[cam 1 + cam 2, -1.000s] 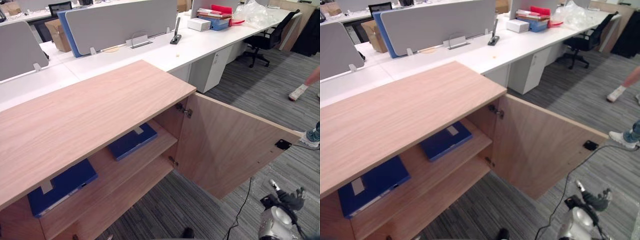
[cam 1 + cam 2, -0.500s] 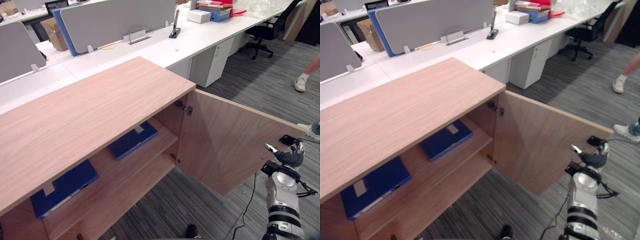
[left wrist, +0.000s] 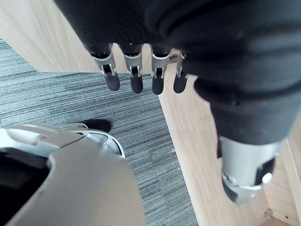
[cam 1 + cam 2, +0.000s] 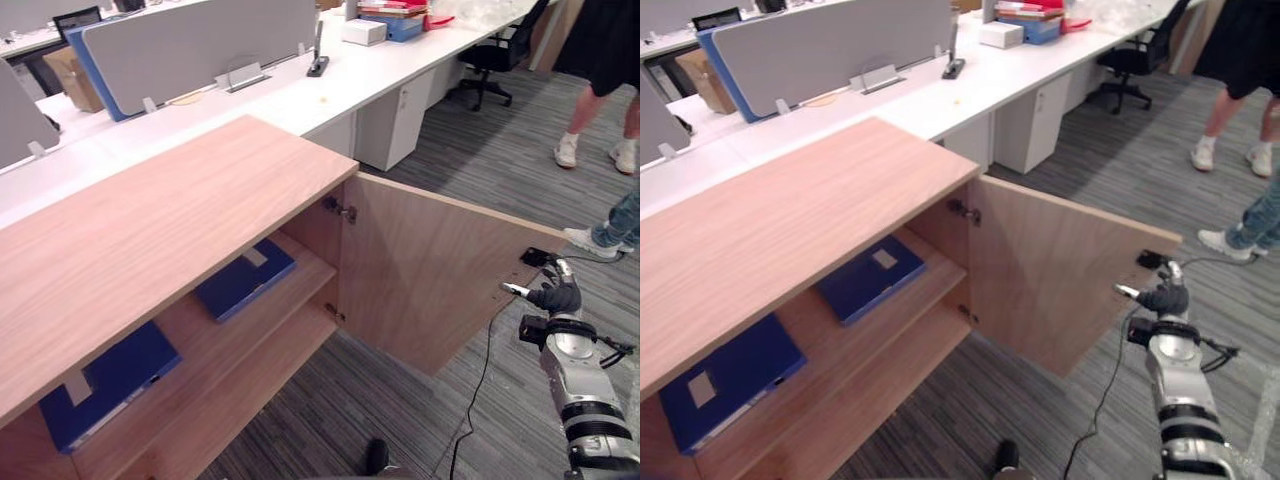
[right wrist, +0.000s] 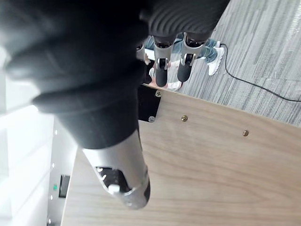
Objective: Walk over to the cabinet, pick up the folder, carry it to the office cabinet, place the folder inside the office cabinet, then close the office cabinet door
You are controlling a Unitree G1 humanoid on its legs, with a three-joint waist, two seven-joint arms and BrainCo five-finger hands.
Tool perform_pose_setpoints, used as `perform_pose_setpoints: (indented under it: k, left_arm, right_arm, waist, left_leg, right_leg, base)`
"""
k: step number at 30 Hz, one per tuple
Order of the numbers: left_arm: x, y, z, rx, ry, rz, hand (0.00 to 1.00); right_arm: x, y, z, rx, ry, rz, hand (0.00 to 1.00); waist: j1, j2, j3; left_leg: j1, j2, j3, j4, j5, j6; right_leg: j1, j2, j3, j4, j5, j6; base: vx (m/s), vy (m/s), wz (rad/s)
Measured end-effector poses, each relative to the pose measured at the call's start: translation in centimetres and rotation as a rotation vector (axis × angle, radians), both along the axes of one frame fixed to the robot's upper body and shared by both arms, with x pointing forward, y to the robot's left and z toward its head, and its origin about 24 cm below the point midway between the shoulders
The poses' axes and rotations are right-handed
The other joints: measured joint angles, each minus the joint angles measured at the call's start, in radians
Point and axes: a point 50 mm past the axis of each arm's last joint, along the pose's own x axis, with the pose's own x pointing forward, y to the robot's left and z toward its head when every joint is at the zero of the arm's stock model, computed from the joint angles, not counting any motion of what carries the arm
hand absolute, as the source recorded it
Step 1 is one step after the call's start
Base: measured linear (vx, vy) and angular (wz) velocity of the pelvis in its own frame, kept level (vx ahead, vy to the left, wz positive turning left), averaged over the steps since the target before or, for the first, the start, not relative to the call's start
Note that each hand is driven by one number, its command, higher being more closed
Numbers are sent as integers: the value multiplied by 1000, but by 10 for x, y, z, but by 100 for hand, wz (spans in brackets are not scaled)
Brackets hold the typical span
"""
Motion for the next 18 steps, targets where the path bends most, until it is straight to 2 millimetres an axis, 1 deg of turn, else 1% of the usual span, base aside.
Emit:
perform_pose_setpoints:
  k: [2, 3, 5, 6, 7, 8, 9, 10, 11, 12, 13, 15, 18]
  left_arm:
    - [2, -2, 0, -9, -3, -27, 0]
    - [3, -2, 0, -13, -6, -34, 0]
    - [6, -4, 0, -24, -15, -60, 0]
    - [9, -5, 0, -25, -20, -68, 0]
    - [14, -5, 0, -25, -30, -80, 0]
    - [16, -6, 0, -24, -35, -86, 0]
    - [22, -6, 0, -26, -48, -97, 0]
    - [29, -7, 1, -30, -67, -104, 0]
    - [33, -7, 1, -30, -74, -106, 0]
    - [34, -7, 1, -29, -80, -105, 0]
    - [33, -7, 1, -29, -75, -108, 0]
    - [27, -8, 0, -27, -58, -114, 0]
    - [25, -6, 0, -25, -54, -98, 0]
  right_arm:
    - [1, 4, 1, -50, 47, 112, 0]
    - [1, 6, 0, -59, 57, 134, 0]
    - [-4, 13, -5, -71, 92, 192, 0]
    - [-9, 21, -15, -75, 152, 273, 0]
    - [-16, 49, -32, -66, 247, 465, 0]
    - [-20, 67, -42, -46, 284, 564, 0]
    - [-31, 108, -60, 20, 340, 746, 0]
    - [-44, 147, -75, 111, 366, 884, 0]
    - [-51, 165, -81, 152, 374, 941, 0]
    - [-62, 197, -85, 218, 382, 1067, 0]
    - [-65, 206, -83, 239, 371, 1107, 0]
    - [-67, 213, -78, 251, 349, 1151, 0]
    - [-73, 215, -78, 267, 354, 1166, 0]
  waist:
    - [-15, 0, 0]
    - [-16, -1, 0]
    - [-18, -1, -1]
    - [-21, -2, -2]
    - [-19, -2, -3]
    - [-16, -1, -3]
    - [-4, 0, -5]
    - [15, 0, -8]
    - [22, 0, -8]
    - [38, 2, -9]
    - [41, 4, -10]
    - [38, 3, -12]
    - [37, 1, -16]
  left_leg:
    - [0, 11, -21, 0, -1, -6]
    - [1, 14, -26, 0, -1, -7]
    - [2, 26, -35, -1, 2, -15]
    - [2, 38, -35, -2, 5, -22]
    - [2, 49, -37, -5, 9, -28]
    - [2, 54, -40, -7, 11, -29]
    - [2, 60, -51, -16, 15, -31]
    - [1, 65, -53, -28, 25, -34]
    - [0, 67, -53, -35, 30, -33]
    - [0, 70, -55, -46, 41, -27]
    - [2, 70, -55, -55, 44, -28]
    - [10, 68, -52, -62, 48, -35]
    - [21, 59, -44, -70, 50, -44]
  right_leg:
    - [-1, 16, 4, 0, -3, -4]
    - [-1, 22, 5, 0, -5, -8]
    - [-1, 42, 10, 0, -13, -18]
    - [-3, 56, 12, 0, -18, -25]
    - [-4, 69, 13, 0, -23, -33]
    - [-4, 75, 13, 0, -26, -37]
    - [-6, 87, 13, 0, -30, -43]
    - [-12, 96, 13, 0, -34, -48]
    - [-14, 100, 12, 0, -35, -50]
    - [-18, 106, 11, 1, -36, -52]
    - [-18, 107, 9, 1, -36, -52]
    - [-16, 108, 11, 1, -35, -51]
    - [-13, 104, 19, 1, -32, -54]
  base:
    - [-31, -65, -14]
    - [-24, -77, -12]
    - [-8, -73, -12]
    - [5, -100, -8]
    - [10, -104, -7]
    - [17, -95, -3]
    - [32, -115, 0]
    - [37, -112, 1]
    - [48, -92, 3]
    - [54, -47, 4]
    - [44, -33, 5]
    - [68, 17, -2]
    - [90, 76, -7]
